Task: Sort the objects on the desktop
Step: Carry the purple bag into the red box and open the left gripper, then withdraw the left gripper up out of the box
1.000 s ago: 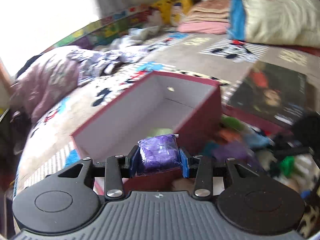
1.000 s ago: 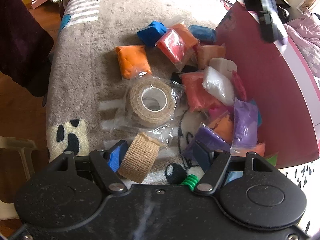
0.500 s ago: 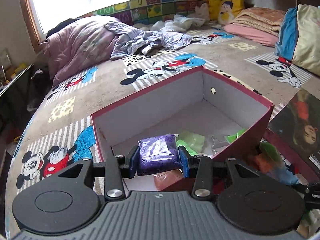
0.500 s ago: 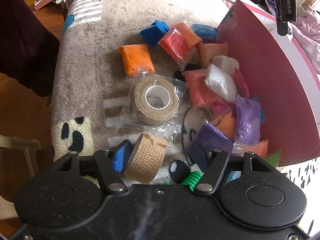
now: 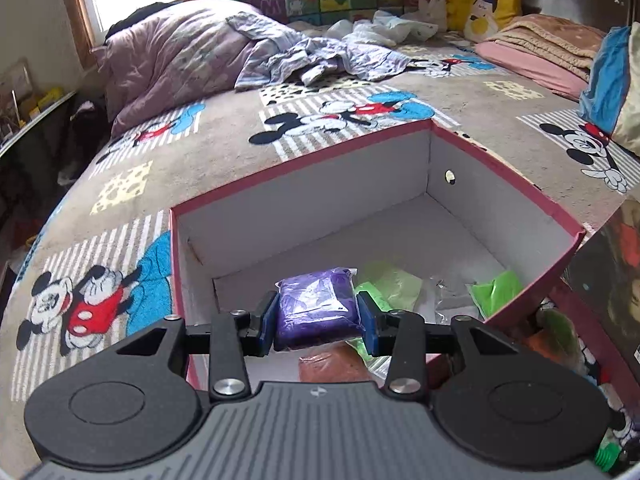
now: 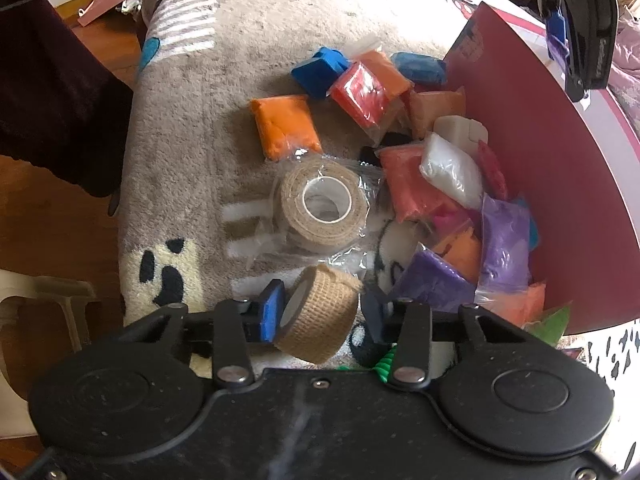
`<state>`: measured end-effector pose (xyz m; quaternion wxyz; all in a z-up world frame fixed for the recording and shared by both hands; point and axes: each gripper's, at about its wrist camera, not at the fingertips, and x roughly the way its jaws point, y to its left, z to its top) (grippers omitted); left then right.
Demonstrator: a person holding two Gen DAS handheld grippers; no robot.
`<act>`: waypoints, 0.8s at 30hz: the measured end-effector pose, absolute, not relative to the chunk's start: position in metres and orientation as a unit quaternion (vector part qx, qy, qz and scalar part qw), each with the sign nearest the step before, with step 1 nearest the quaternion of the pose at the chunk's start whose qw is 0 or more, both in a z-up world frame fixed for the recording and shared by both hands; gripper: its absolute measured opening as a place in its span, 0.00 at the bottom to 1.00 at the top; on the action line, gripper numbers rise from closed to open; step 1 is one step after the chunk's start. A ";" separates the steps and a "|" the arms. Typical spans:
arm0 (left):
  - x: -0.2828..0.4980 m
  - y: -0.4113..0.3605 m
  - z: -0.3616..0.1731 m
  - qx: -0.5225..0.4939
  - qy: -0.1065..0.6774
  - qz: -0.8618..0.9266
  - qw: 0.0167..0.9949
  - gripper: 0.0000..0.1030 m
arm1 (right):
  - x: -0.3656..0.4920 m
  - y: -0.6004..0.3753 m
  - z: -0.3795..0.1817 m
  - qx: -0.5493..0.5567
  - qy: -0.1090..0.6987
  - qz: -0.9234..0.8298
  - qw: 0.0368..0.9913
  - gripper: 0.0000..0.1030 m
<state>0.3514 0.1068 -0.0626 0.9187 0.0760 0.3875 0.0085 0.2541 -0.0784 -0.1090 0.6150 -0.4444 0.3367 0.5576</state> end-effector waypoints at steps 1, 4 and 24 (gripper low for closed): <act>0.353 0.106 -0.065 0.072 0.392 0.008 0.917 0.39 | 0.256 -0.080 -0.108 -0.443 0.338 0.558 0.615 0.39; 0.358 0.106 -0.070 0.062 0.401 0.014 0.914 0.41 | 0.250 -0.081 -0.106 -0.441 0.339 0.558 0.615 0.38; 0.304 0.087 -0.031 0.114 0.403 -0.007 0.908 0.54 | 0.234 -0.065 -0.093 -0.427 0.312 0.559 0.638 0.36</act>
